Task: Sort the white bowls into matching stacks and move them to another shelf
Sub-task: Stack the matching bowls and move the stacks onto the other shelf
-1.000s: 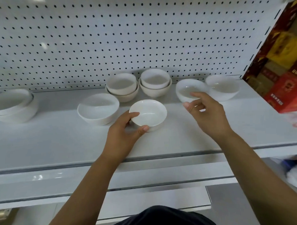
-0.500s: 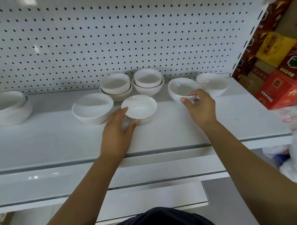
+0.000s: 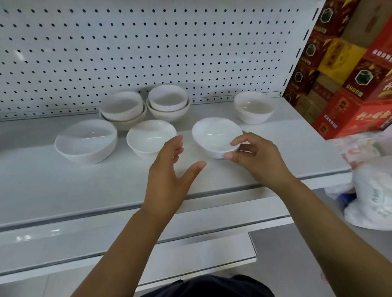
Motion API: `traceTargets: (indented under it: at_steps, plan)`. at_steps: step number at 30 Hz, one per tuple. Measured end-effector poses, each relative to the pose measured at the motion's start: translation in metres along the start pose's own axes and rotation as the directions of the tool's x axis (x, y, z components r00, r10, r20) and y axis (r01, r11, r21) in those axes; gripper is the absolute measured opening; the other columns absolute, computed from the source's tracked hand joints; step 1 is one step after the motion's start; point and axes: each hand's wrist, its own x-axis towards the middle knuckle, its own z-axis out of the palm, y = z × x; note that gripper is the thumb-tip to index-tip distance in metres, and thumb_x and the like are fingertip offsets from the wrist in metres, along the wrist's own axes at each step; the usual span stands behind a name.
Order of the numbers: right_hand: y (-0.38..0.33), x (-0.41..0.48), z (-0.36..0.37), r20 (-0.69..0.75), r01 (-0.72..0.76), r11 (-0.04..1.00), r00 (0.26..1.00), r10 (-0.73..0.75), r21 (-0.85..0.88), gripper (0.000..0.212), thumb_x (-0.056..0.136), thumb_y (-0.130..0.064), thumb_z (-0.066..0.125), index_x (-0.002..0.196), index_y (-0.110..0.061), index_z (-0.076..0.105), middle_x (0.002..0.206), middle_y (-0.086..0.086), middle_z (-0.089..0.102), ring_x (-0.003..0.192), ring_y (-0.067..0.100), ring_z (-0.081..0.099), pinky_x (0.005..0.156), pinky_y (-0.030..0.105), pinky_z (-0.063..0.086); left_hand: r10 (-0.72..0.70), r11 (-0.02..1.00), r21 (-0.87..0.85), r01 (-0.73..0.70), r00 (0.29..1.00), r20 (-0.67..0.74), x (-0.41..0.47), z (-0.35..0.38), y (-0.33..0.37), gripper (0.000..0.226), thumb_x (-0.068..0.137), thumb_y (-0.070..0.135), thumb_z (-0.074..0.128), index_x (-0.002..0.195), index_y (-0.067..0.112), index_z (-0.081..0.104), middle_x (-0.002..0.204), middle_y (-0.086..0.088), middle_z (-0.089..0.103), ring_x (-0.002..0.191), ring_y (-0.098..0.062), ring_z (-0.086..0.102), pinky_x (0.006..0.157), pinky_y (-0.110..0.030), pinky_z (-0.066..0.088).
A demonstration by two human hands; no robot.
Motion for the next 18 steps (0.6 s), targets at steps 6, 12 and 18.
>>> traceTargets:
  at_steps: [6, 12, 18]
  plan:
    - [0.001, 0.02, -0.04, 0.002, 0.034, 0.999, 0.999, -0.034, -0.014, 0.048, 0.085, -0.036, 0.08, 0.13, -0.034, 0.062, 0.128, -0.02, 0.064, 0.112, -0.003, 0.064, 0.092, 0.015, 0.052, -0.089, 0.984, -0.143, 0.109, 0.986, 0.142, 0.026, 0.033, 0.006, 0.088, 0.073, 0.053, 0.081, 0.15, 0.037, 0.042, 0.151, 0.019, 0.046, 0.136, -0.004, 0.046, 0.113, -0.026, 0.038]
    - [0.023, 0.063, -0.063, -0.167, 0.006, 0.988, 0.985, -0.032, -0.154, 0.063, 0.086, -0.046, 0.078, 0.141, -0.034, 0.05, 0.138, -0.009, 0.038, 0.118, 0.012, 0.053, 0.096, 0.016, 0.042, -0.168, 0.972, -0.157, 0.176, 0.984, 0.062, 0.031, 0.047, 0.008, 0.078, 0.068, 0.053, 0.084, 0.138, 0.04, 0.052, 0.145, 0.016, 0.052, 0.13, -0.01, 0.054, 0.107, -0.025, 0.049]
    - [0.043, 0.106, -0.064, -0.108, -0.026, 0.983, 0.994, 0.007, -0.182, 0.066, 0.084, -0.048, 0.079, 0.141, -0.032, 0.051, 0.16, 0.007, 0.023, 0.137, 0.023, 0.043, 0.103, 0.024, 0.037, -0.2, 0.974, -0.107, 0.198, 0.98, -0.004, 0.028, 0.047, 0.014, 0.08, 0.064, 0.056, 0.082, 0.136, 0.04, 0.052, 0.138, 0.019, 0.056, 0.123, -0.008, 0.059, 0.099, -0.021, 0.05]
